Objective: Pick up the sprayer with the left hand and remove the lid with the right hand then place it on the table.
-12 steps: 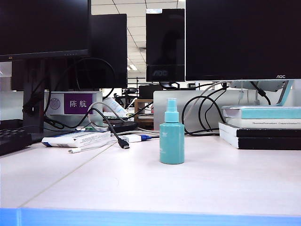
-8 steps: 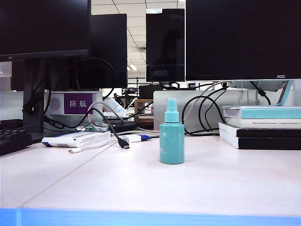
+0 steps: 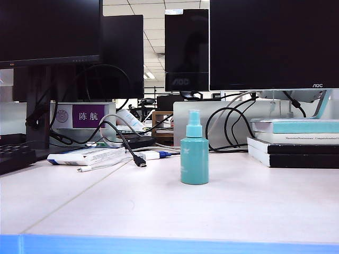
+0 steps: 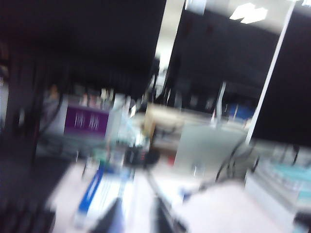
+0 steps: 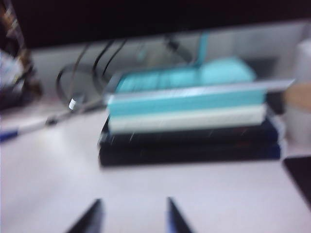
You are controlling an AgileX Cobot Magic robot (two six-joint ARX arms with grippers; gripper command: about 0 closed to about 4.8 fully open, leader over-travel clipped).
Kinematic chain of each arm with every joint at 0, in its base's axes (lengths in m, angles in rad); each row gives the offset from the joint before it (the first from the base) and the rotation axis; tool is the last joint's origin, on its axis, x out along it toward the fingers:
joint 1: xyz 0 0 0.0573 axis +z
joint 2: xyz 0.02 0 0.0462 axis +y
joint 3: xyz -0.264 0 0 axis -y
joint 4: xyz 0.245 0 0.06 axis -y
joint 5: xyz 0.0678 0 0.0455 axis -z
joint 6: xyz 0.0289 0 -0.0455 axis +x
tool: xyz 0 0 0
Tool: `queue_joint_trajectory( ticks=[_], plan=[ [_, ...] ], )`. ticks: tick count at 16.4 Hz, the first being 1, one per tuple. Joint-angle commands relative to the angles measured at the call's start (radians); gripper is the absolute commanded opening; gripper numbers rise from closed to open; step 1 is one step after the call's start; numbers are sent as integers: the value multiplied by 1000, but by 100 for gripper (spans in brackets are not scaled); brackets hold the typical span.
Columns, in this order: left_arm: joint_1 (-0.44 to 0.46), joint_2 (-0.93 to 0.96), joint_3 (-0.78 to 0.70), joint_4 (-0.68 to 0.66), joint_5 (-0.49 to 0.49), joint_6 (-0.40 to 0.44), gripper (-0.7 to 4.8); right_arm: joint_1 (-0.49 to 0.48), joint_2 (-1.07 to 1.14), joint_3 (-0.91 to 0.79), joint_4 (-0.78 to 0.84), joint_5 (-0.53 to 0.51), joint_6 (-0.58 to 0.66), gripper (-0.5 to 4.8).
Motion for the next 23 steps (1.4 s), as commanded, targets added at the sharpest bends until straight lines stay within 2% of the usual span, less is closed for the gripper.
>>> queue_joint_trajectory(
  ticks=[1,3,4,6,8,10,12,14,15,17,21,23],
  plan=[
    [-1,80,82,10,0,-5,82,0,11,68,93,15,82,181],
    [-1,198,154,9,25,40,90,0,66,135,106,15,81,181],
    [-1,273,195,10,72,67,119,0,114,171,105,15,82,181],
    [-1,483,312,29,207,103,479,0,261,268,103,-5,83,180],
    [-2,756,425,121,333,227,479,0,466,378,114,-137,84,181],
    [-16,923,451,224,478,307,479,0,612,445,113,-291,87,181],
    [-82,1097,451,311,497,385,479,-1,739,488,115,-421,109,182],
    [-180,1301,457,359,483,517,479,-1,860,523,122,-513,109,268],
    [-218,1388,476,353,466,554,479,-1,907,540,130,-547,108,288],
    [-267,1535,532,355,468,591,479,-1,961,564,135,-577,104,302],
    [-306,1719,681,359,499,612,479,-1,1046,595,181,-719,105,322],
    [-313,1770,743,334,548,635,479,-2,1088,614,180,-769,105,366]
  ],
)
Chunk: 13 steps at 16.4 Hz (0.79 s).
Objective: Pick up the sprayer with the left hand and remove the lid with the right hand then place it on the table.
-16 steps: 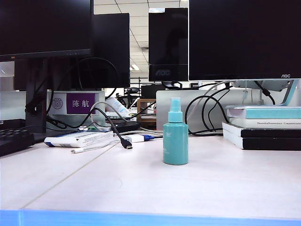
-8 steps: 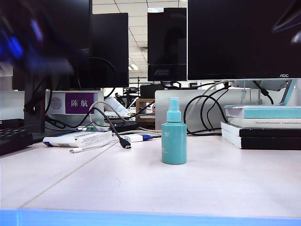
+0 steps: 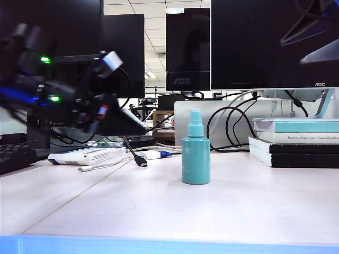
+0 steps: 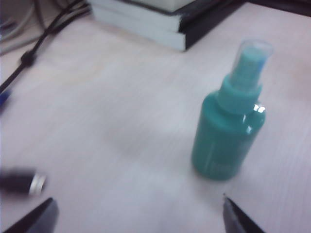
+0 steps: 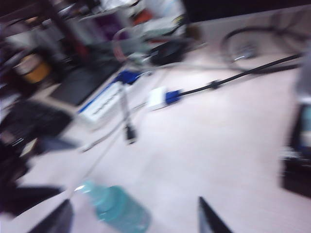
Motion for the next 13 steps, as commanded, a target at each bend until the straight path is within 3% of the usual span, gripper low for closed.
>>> queue_joint_trajectory(
  ticks=[1,3,7,10,13],
  plan=[
    [-6,61,103,-57,107,34,479,-1,59,37,21,-79,0,379],
    [-13,68,146,-140,150,82,479,-3,116,61,23,-96,-1,379],
    [-27,66,146,-238,249,94,479,-4,191,72,25,-98,-5,379],
    [-55,66,146,-243,259,159,479,-3,215,72,26,-121,-8,379],
    [-87,90,147,-207,197,200,479,-3,215,72,58,-141,1,378]
  ],
)
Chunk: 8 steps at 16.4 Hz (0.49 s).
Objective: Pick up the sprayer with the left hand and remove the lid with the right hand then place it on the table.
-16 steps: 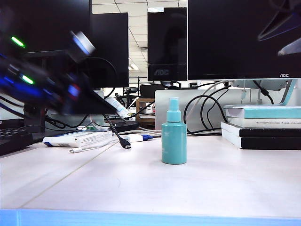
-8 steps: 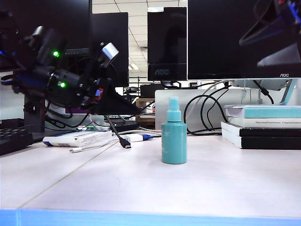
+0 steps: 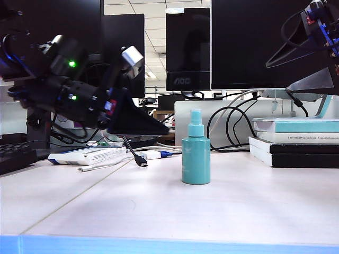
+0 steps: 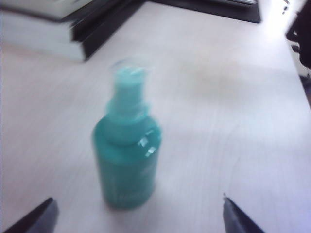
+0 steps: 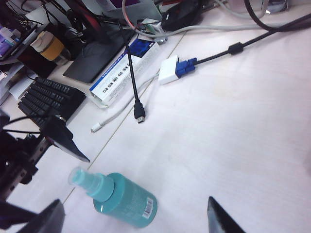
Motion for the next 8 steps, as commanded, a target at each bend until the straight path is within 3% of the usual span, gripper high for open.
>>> queue_joint_trajectory(
  ticks=[1,6,8],
  plan=[
    [-18,61,16,60,-48,34,479,3,-5,5,63,-60,30,378],
    [-39,154,132,56,-46,-11,479,3,-5,5,61,-90,32,378],
    [-68,186,197,-3,-12,-22,479,3,-5,5,60,-90,32,378]
  ],
)
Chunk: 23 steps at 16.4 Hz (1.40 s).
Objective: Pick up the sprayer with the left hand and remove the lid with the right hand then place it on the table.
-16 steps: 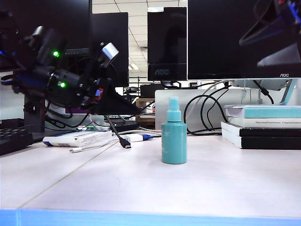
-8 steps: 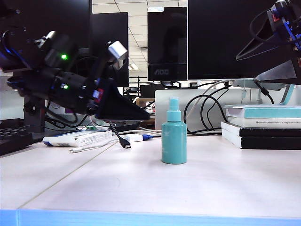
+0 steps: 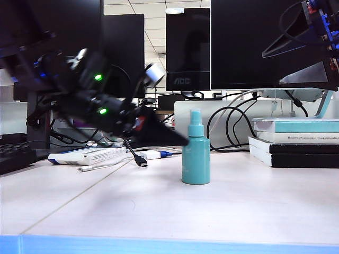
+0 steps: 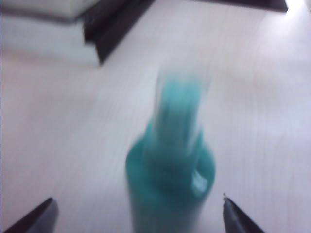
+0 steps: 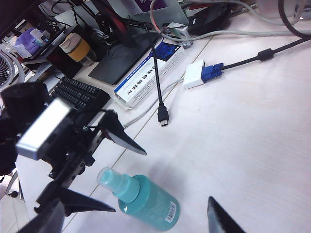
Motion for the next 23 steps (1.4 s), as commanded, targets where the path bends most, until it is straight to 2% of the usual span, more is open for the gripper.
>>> queue_joint_trajectory(
  ticks=[1,3,4,5,7,8,10,11,13,14,17,18,19,23],
  plan=[
    [-45,69,53,-46,44,-36,479,0,-4,5,14,-8,0,378],
    [-59,70,53,-40,40,-47,479,0,-4,4,11,-8,0,378],
    [-64,100,53,-8,19,-98,449,0,-4,4,6,-9,0,378],
    [-64,108,53,6,13,-123,396,0,-4,4,5,-9,0,378],
    [-66,113,53,75,21,-182,203,0,-4,4,-13,-8,-2,377],
    [-66,113,54,100,42,-248,199,1,-4,4,-19,-11,-3,377],
    [-66,105,68,65,130,-341,200,2,-4,4,-21,-156,-2,377],
    [-66,93,72,34,219,-359,201,2,-4,4,-23,-242,21,377],
    [-66,56,80,-42,302,-362,216,2,-4,4,-23,-330,60,377],
    [-66,22,80,-55,356,-391,216,16,-4,4,-24,-377,76,377],
    [-95,-34,94,-41,385,-466,220,83,-4,4,-14,-379,70,377],
    [-124,-39,114,-44,382,-478,254,121,-4,4,11,-356,63,377],
    [-154,-36,121,-53,378,-494,259,158,-4,4,50,-332,63,377],
    [-196,-36,121,-165,366,-472,279,164,-4,4,72,-289,63,377]
  ],
)
